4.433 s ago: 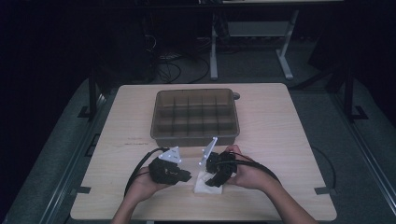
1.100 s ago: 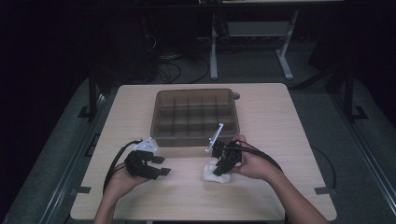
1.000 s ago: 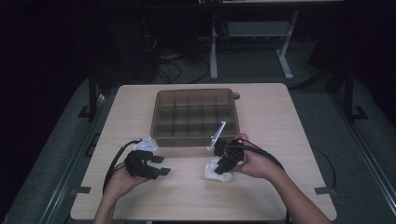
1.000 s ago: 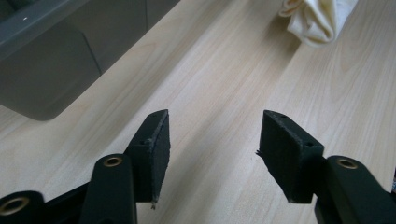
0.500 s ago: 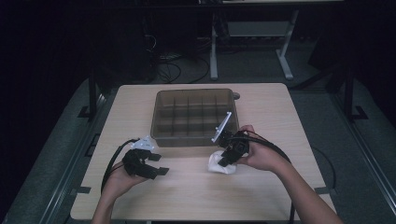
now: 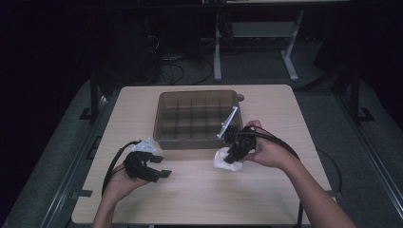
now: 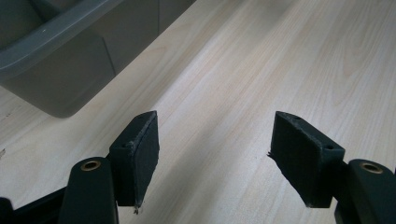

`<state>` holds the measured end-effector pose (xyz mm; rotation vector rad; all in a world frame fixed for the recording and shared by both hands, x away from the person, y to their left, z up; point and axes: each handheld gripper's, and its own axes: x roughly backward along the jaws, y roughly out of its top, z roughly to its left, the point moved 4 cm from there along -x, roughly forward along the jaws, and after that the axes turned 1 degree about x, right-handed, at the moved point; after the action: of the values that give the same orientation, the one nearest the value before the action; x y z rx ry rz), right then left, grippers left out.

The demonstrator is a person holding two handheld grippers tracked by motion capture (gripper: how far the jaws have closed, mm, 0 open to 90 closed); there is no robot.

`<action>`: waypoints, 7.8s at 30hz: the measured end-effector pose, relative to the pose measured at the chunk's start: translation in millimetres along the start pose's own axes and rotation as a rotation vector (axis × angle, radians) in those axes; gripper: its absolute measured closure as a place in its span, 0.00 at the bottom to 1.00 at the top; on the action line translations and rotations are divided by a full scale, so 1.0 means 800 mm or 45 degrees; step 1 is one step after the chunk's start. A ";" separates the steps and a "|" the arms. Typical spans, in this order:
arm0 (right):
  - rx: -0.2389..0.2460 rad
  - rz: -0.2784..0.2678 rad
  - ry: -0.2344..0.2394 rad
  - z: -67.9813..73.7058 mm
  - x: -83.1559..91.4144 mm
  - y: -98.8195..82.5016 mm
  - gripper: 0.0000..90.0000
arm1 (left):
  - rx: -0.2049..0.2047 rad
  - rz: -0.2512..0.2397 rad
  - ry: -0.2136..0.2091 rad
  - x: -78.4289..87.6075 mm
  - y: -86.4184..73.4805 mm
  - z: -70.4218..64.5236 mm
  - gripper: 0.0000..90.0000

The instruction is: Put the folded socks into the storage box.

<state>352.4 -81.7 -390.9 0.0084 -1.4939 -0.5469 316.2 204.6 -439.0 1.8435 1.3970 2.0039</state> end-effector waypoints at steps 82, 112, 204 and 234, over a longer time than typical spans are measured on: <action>-0.027 0.048 -0.062 -0.111 0.053 0.045 0.80 | 0.062 -0.011 -0.019 0.002 -0.009 0.009 0.34; -0.045 0.195 -0.042 -0.155 -0.015 0.048 0.80 | 0.106 -0.013 -0.021 0.006 -0.019 0.023 0.33; -0.118 0.258 -0.127 -0.147 -0.037 0.033 0.84 | 0.112 -0.033 -0.015 0.017 -0.021 0.019 0.32; -0.136 0.122 -0.171 -0.133 0.008 0.027 0.81 | 0.094 -0.032 -0.041 0.014 -0.019 0.013 0.31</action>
<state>459.5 -99.0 -388.5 -0.1856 -1.5846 -0.5576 314.1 226.3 -441.8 1.8690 1.4974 1.9272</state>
